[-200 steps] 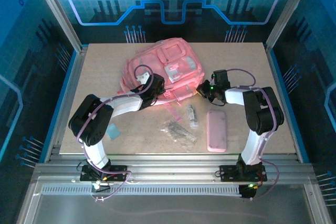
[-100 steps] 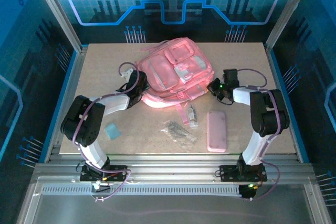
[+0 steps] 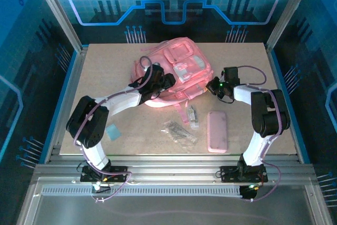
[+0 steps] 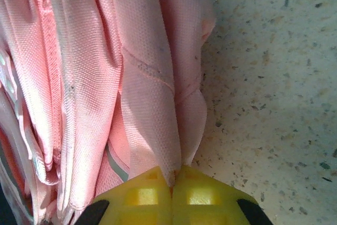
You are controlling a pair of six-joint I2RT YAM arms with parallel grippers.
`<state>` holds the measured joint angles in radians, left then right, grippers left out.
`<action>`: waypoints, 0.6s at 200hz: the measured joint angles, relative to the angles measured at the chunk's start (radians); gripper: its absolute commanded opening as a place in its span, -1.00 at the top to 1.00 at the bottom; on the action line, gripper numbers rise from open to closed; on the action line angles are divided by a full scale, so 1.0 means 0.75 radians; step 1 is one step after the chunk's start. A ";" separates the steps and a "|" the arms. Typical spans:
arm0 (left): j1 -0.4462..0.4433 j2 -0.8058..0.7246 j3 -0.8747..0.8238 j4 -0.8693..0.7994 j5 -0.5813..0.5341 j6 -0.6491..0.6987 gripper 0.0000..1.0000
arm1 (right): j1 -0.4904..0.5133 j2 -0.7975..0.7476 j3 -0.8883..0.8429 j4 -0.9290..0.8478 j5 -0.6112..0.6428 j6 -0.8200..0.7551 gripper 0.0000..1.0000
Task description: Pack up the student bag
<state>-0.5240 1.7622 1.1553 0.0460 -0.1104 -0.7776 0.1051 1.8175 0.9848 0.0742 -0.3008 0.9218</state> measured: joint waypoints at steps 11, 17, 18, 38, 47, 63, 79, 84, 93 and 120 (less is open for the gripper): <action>0.001 0.020 0.038 -0.043 0.025 0.042 -0.15 | 0.001 0.000 0.009 -0.011 -0.006 -0.011 1.00; 0.001 0.030 0.055 -0.071 0.037 0.066 -0.16 | 0.001 0.001 0.015 -0.016 -0.008 -0.017 1.00; 0.001 0.032 0.056 -0.073 0.039 0.068 -0.15 | 0.001 0.001 0.015 -0.017 -0.008 -0.019 1.00; 0.001 0.070 0.098 -0.165 0.065 0.145 -0.16 | 0.001 0.001 0.029 -0.030 -0.018 -0.034 1.00; 0.001 0.087 0.110 -0.207 0.070 0.179 -0.15 | 0.001 0.001 0.034 -0.033 -0.021 -0.041 1.00; 0.004 0.115 0.125 -0.274 0.085 0.228 -0.14 | 0.001 0.001 0.042 -0.042 -0.028 -0.050 1.00; 0.007 0.152 0.149 -0.319 0.116 0.263 -0.13 | 0.001 0.001 0.048 -0.050 -0.028 -0.060 1.00; 0.009 0.165 0.159 -0.333 0.125 0.273 -0.13 | 0.001 0.001 0.049 -0.051 -0.028 -0.063 1.00; 0.012 0.188 0.179 -0.351 0.138 0.283 -0.12 | 0.001 0.001 0.050 -0.054 -0.028 -0.068 1.00; 0.024 0.245 0.226 -0.382 0.174 0.310 -0.11 | 0.001 0.001 0.053 -0.055 -0.028 -0.070 1.00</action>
<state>-0.5060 1.9461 1.3251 -0.2405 0.0200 -0.5453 0.1055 1.8179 1.0248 0.0326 -0.3218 0.8692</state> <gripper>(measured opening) 0.561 0.064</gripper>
